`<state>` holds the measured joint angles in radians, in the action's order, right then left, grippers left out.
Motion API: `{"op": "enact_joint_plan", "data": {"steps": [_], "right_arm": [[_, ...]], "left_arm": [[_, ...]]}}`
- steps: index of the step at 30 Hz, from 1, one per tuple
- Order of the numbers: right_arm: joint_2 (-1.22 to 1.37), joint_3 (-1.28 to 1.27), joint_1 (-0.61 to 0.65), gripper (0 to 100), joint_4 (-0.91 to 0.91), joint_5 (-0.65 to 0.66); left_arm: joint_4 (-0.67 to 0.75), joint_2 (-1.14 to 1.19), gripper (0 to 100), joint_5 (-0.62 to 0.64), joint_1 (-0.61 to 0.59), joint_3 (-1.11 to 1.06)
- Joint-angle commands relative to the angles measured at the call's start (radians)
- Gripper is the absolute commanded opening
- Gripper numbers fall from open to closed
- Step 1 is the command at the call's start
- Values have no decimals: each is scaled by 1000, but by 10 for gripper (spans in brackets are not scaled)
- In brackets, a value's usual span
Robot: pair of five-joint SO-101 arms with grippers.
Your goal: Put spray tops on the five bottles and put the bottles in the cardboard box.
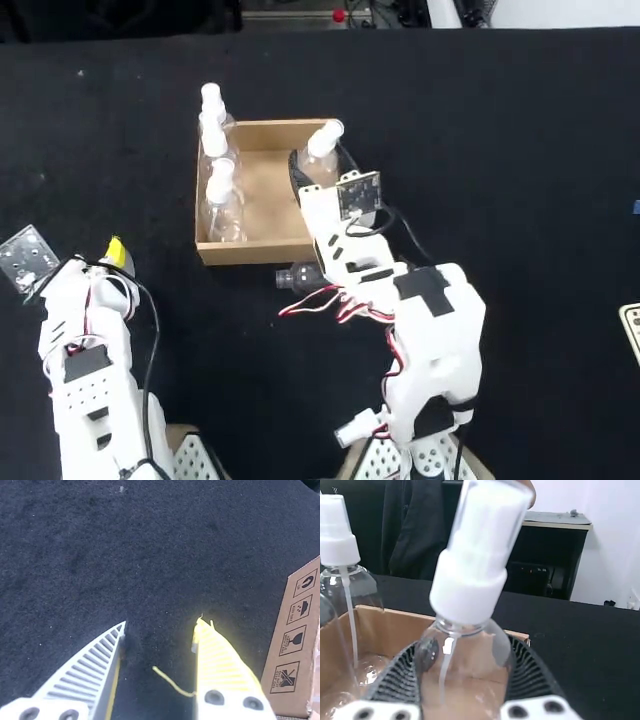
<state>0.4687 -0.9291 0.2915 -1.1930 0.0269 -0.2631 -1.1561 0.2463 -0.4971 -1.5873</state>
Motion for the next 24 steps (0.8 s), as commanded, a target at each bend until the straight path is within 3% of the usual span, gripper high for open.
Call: {"op": "enact_joint_plan", "data": {"steps": [1,19,24], "right_arm": [[7,53,23,16,3,6],[8,50,58,20,5,6],[12,39,60,151,5,0]], "left_arm": [[20,-15,191,-8,12,8],[20,-15,191,-8,12,8],[20,-15,191,-8,12,8]]}}
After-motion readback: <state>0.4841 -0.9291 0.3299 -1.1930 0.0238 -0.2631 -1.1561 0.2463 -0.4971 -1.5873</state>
